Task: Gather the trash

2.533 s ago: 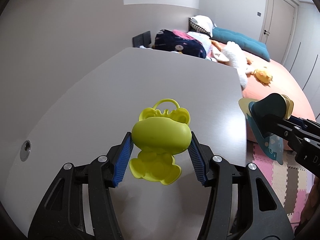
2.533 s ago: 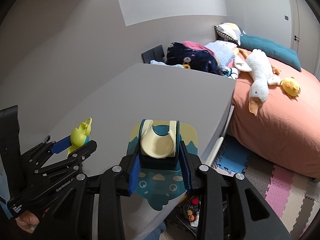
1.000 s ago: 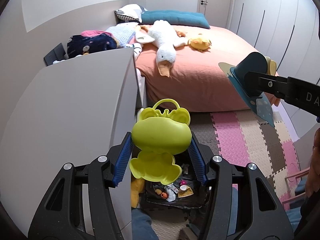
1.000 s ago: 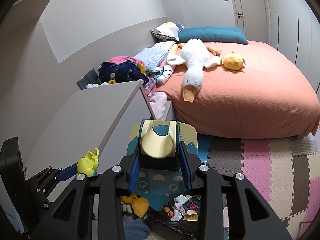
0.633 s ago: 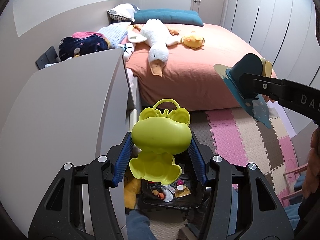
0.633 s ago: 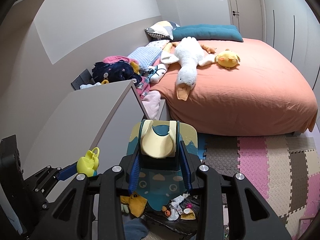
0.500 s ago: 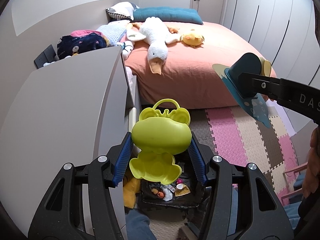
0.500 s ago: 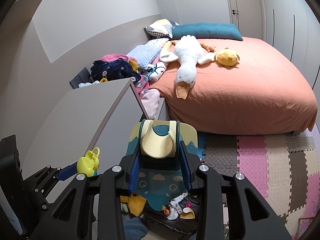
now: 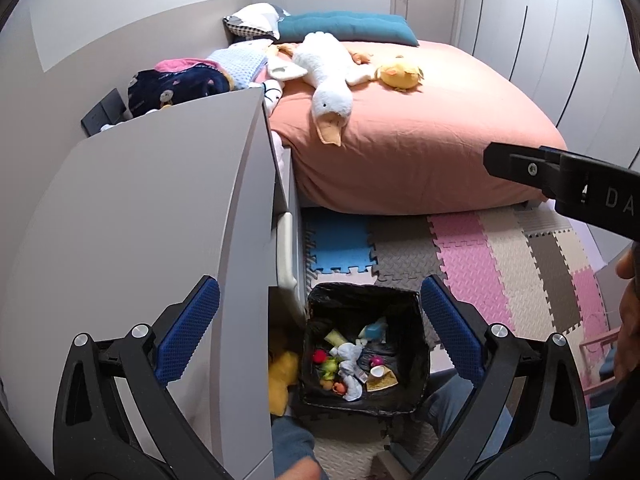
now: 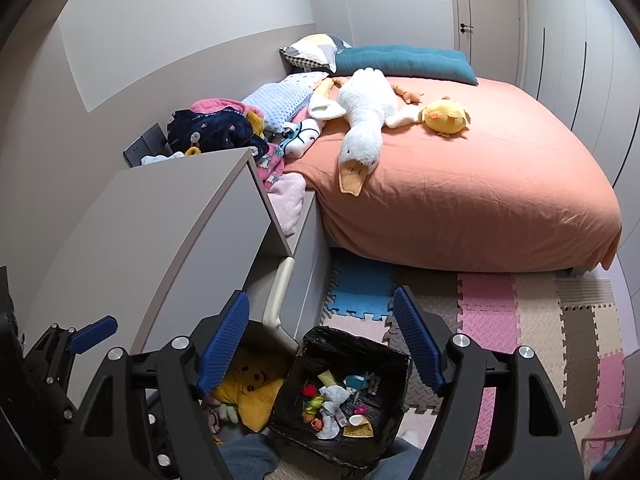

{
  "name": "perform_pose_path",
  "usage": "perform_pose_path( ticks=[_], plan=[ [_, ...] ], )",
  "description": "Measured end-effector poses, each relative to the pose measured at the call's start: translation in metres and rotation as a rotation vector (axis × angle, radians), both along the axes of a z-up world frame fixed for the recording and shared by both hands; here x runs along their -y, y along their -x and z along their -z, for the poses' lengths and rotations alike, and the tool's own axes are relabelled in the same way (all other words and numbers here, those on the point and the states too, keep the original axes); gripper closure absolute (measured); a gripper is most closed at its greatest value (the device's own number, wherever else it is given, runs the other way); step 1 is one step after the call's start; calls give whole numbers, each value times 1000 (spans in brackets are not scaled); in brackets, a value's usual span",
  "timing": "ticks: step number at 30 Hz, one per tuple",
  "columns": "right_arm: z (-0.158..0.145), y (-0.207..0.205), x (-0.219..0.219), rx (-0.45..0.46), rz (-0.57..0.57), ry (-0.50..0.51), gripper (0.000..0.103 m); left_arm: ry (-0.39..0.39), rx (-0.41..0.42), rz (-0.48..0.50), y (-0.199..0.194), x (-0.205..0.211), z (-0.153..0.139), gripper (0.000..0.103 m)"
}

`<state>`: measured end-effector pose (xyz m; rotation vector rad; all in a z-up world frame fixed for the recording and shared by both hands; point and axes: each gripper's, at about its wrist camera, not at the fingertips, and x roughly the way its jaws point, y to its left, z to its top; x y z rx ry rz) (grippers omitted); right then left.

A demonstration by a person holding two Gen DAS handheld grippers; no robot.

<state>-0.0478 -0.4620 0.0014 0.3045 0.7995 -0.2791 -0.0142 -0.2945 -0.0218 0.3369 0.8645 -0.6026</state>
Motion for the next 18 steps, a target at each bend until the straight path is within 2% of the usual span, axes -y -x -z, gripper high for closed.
perform_pose_path(
  ticks=[18],
  plan=[
    [2, 0, -1, -3, -4, -7, 28, 14, 0, -17, 1, -4, -2, 6]
  ],
)
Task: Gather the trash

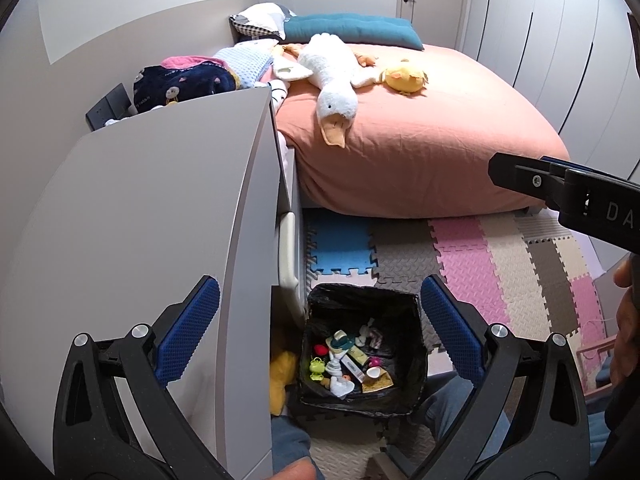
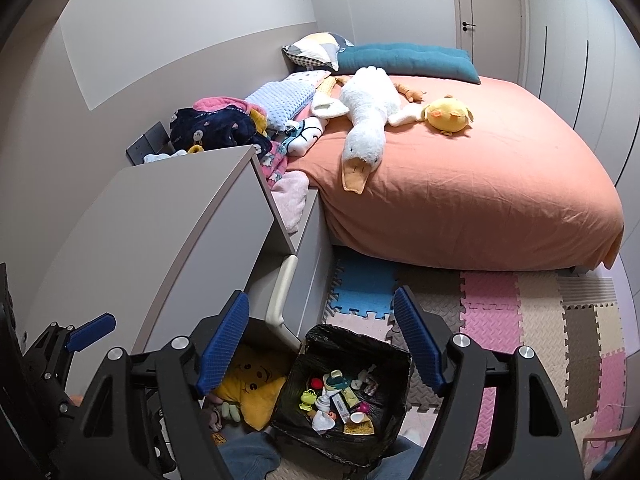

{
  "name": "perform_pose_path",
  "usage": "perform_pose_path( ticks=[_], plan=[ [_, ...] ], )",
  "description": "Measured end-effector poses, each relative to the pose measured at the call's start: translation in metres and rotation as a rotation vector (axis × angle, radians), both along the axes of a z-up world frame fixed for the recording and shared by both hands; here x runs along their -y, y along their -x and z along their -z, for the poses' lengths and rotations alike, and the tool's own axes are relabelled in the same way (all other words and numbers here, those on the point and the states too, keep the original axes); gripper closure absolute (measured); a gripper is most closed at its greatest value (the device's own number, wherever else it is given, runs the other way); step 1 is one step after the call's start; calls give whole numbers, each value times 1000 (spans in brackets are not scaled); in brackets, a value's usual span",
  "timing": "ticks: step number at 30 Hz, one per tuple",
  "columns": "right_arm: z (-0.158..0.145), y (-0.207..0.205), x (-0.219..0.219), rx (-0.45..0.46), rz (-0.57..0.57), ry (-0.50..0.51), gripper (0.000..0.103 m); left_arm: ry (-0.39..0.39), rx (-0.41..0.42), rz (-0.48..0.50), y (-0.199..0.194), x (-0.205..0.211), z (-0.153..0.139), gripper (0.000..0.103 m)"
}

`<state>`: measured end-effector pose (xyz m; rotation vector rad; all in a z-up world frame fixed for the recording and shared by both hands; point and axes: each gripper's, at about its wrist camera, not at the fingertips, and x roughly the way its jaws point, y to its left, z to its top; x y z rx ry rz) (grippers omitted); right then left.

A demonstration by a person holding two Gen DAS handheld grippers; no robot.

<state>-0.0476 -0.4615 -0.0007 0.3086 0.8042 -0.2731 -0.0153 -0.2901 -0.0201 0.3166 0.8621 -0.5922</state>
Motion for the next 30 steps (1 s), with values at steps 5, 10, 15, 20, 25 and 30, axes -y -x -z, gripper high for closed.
perform_pose_path(
  ticks=[5, 10, 15, 20, 25, 30],
  plan=[
    [0, 0, 0, 0, -1, 0, 28, -5, 4, 3, 0, 1, 0, 6],
    [0, 0, 0, -2, -2, 1, 28, -5, 2, 5, 1, 1, 0, 6],
    [0, 1, -1, -2, -2, 2, 28, -2, -3, 5, -1, 0, 1, 6],
    [0, 1, -1, -1, -3, 2, 28, -3, -3, 6, -1, 0, 1, 6],
    [0, 1, -1, -1, -2, 2, 28, -2, -3, 4, 0, 0, 1, 6],
    [0, 1, -2, -2, -1, 2, 28, 4, -7, 4, -1, 0, 1, 6]
  ],
)
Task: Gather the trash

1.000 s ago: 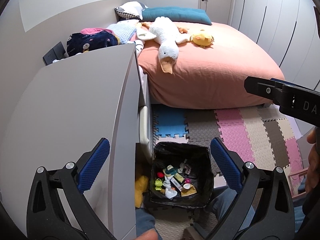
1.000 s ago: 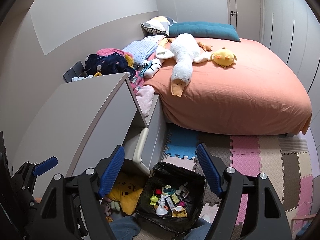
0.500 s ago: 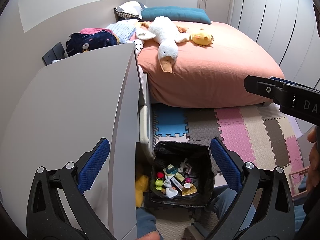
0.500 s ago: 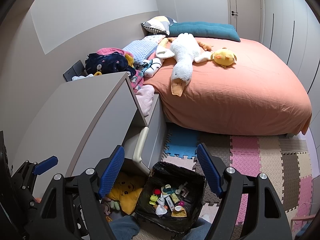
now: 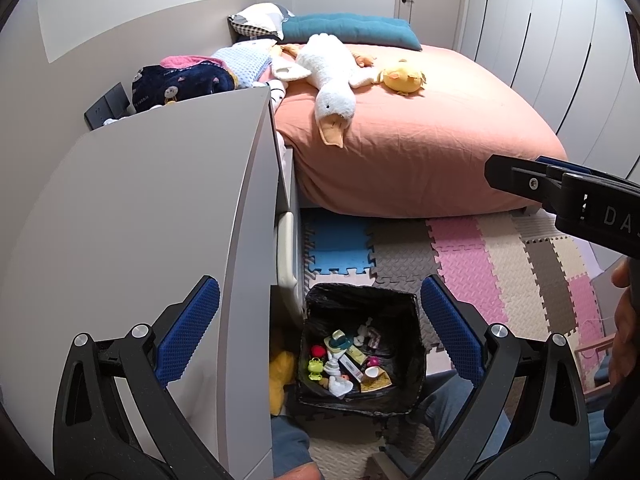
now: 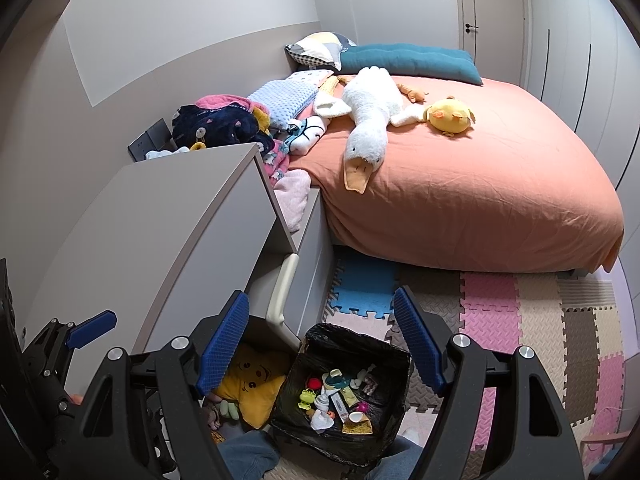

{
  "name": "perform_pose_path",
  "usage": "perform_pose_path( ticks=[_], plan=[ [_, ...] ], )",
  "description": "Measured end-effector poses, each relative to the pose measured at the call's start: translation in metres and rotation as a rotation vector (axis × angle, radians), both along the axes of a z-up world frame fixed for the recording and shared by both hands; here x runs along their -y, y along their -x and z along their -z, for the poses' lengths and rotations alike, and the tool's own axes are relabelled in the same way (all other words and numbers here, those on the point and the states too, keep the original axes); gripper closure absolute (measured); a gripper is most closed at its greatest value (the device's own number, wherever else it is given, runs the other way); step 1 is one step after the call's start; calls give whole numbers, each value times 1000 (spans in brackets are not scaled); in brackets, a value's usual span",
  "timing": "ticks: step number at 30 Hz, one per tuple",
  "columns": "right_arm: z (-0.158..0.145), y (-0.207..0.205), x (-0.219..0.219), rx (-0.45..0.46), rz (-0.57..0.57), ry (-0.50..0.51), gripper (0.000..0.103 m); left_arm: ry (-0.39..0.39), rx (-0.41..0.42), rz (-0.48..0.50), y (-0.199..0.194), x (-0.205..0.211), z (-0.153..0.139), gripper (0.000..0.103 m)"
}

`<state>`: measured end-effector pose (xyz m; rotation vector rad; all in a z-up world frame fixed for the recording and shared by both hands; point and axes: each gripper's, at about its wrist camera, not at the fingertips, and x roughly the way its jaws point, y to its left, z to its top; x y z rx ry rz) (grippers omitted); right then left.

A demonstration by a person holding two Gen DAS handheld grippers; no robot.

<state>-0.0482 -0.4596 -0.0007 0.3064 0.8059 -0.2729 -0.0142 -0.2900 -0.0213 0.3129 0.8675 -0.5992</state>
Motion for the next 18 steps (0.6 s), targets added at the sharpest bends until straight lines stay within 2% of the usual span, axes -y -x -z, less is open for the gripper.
perform_pose_path(
  ticks=[18],
  plan=[
    [-1, -2, -3, -1, 0, 2, 28, 17, 3, -1, 3, 4, -4, 6]
  ],
)
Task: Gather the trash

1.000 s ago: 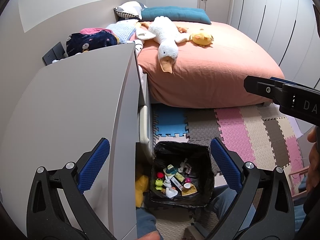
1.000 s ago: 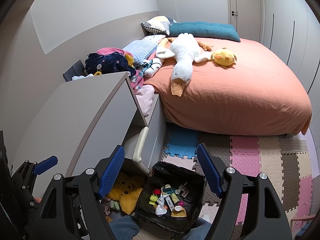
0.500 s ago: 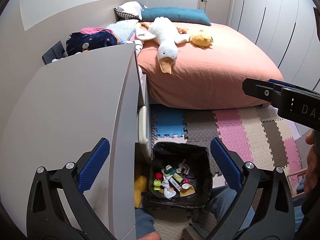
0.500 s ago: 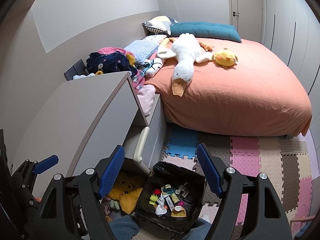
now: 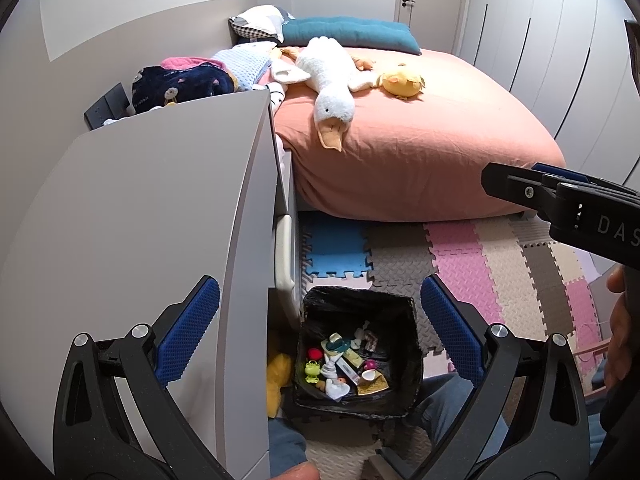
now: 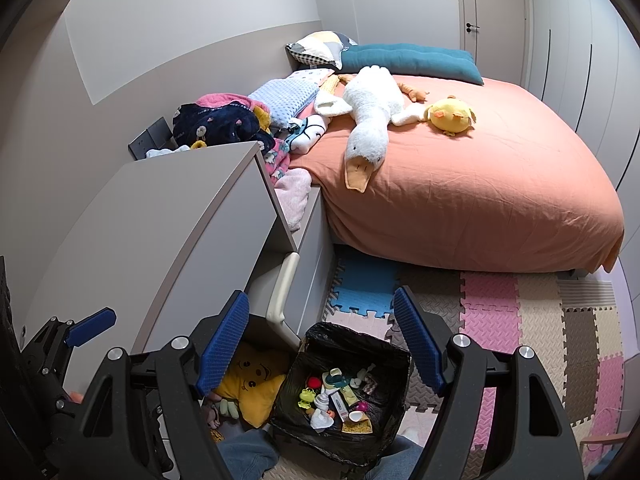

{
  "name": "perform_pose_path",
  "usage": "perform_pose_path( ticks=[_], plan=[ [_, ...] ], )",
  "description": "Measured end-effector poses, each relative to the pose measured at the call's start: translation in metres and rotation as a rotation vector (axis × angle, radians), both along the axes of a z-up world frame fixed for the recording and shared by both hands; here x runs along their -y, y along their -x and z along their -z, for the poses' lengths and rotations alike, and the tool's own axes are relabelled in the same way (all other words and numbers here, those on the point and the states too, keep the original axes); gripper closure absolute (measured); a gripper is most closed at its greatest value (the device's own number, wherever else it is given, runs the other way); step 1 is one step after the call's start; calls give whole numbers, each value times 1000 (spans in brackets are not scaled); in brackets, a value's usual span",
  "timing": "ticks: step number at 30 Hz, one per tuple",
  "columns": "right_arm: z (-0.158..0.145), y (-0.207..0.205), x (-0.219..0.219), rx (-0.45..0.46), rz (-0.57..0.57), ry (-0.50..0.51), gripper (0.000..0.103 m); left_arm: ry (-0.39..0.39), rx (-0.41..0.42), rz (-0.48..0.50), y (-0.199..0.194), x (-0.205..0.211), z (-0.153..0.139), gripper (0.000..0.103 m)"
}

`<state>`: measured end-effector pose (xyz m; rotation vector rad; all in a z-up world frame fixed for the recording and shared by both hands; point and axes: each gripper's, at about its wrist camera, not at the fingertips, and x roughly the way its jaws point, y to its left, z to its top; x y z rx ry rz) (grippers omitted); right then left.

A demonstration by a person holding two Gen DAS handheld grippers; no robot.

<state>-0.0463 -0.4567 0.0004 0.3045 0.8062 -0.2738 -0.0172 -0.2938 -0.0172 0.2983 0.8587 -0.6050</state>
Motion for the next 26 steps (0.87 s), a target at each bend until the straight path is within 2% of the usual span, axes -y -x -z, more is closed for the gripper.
perform_pose_path(
  ticks=[18, 26],
  plan=[
    [0, -1, -3, -2, 0, 1, 28, 14, -6, 19, 2, -2, 1, 6],
    [0, -1, -3, -2, -1, 1, 28, -5, -20, 23, -2, -3, 4, 6]
  ],
)
